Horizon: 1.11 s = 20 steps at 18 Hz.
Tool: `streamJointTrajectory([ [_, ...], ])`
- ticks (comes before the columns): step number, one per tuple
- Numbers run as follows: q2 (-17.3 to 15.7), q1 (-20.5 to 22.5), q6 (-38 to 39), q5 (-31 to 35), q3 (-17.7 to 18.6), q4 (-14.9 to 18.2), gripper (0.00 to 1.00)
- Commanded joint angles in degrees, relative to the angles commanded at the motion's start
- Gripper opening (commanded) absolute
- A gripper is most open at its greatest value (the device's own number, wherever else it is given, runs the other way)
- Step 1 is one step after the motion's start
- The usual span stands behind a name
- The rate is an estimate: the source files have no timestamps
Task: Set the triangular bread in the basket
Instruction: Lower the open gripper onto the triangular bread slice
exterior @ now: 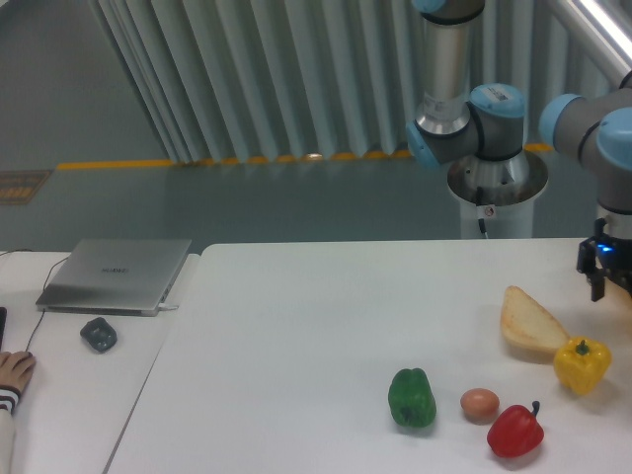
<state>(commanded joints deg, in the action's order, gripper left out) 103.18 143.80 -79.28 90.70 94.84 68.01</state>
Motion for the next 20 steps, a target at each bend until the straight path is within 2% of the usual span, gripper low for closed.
streamJointTrajectory([
  [5,-0.18,-4.31,-2.63,-0.35,-0.53,2.03,1.00],
  [9,-0.53,-7.57,-1.94,0.26,-0.45,4.58,1.00],
  [11,-0.53,-8.97,0.60,0.35,0.08,6.08,1.00],
  [14,-0.09,-9.86,8.94,0.35,0.43,5.91,1.00],
  [16,-0.09,-10.03,8.53,0.79,2.80,5.64,1.00],
  [19,1.84,-13.01,-3.75,12.19,0.88,7.48,1.00],
  [20,2.37,-13.72,-3.00,13.09,0.70,7.75,1.00],
])
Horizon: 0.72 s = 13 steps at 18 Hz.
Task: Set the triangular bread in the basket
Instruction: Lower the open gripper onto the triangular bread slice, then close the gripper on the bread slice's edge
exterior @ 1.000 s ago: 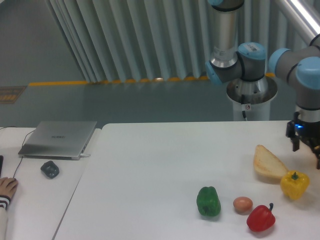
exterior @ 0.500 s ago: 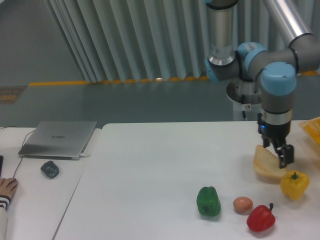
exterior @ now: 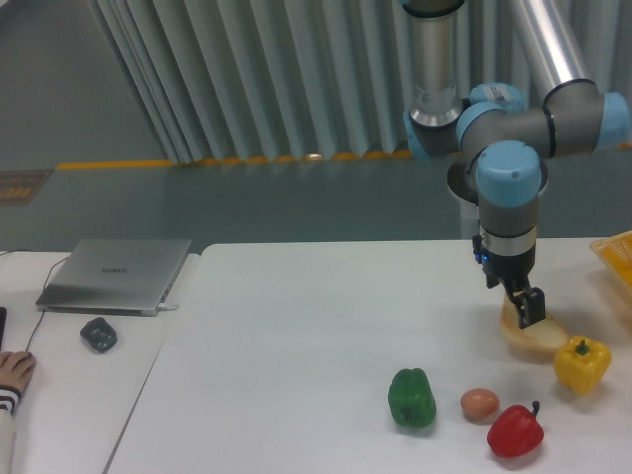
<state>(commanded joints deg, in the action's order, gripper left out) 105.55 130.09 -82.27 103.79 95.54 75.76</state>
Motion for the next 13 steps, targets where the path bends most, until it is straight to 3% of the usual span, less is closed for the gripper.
streamJointTrajectory([
  [6,0.18,0.35,4.74,-4.30,0.17,-0.44,1.00],
  [13,3.69,0.17,10.19,-5.26,-1.58,-0.70,1.00],
])
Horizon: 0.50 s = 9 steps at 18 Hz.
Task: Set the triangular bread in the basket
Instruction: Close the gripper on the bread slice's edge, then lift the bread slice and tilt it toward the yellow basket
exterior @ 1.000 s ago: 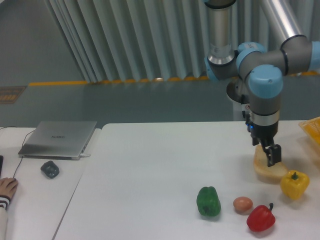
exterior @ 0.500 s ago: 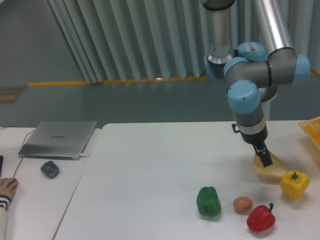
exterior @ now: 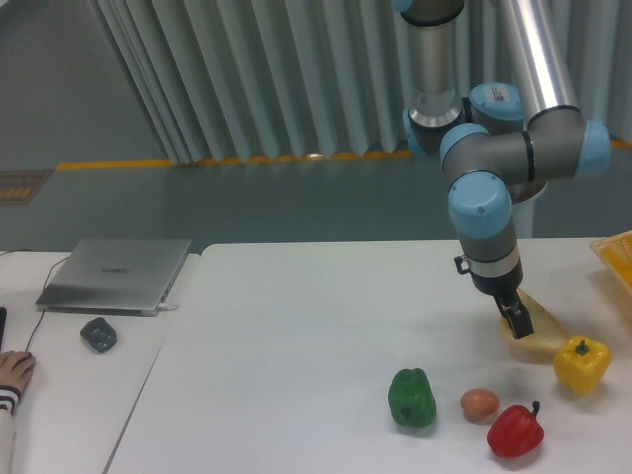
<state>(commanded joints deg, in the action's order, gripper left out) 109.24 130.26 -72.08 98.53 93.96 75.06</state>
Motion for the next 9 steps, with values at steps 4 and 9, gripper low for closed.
streamJointTrajectory([
  [4,0.71,-0.18,0.71,0.09,0.26,0.00,1.00],
  [9,1.41,-0.18,0.89,0.53,0.87,-0.26,1.00],
])
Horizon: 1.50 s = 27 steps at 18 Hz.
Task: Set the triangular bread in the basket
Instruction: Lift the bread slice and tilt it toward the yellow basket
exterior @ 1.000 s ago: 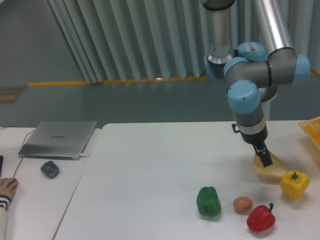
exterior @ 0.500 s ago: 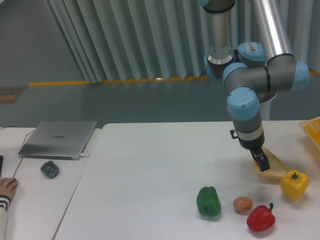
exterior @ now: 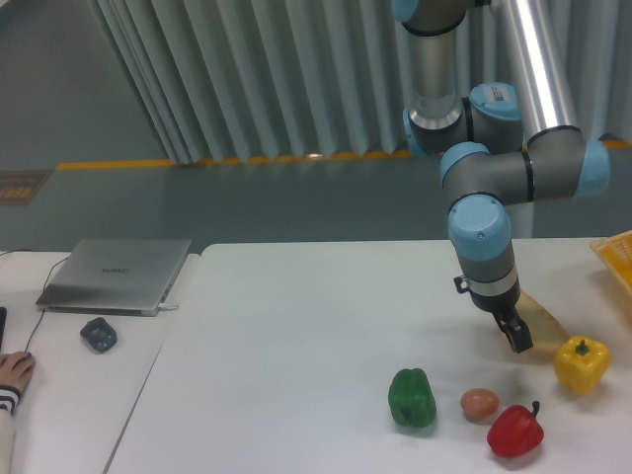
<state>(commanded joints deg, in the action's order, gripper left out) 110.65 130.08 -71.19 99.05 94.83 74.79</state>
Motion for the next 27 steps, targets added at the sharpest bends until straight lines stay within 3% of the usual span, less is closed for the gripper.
streamJointTrajectory([
  [17,0.79,0.00,2.37,0.00,0.09,0.00,1.00],
  [21,1.14,0.00,2.37,0.18,0.35,0.00,0.96],
  [27,1.14,0.17,2.37,0.26,0.35,0.17,0.78],
])
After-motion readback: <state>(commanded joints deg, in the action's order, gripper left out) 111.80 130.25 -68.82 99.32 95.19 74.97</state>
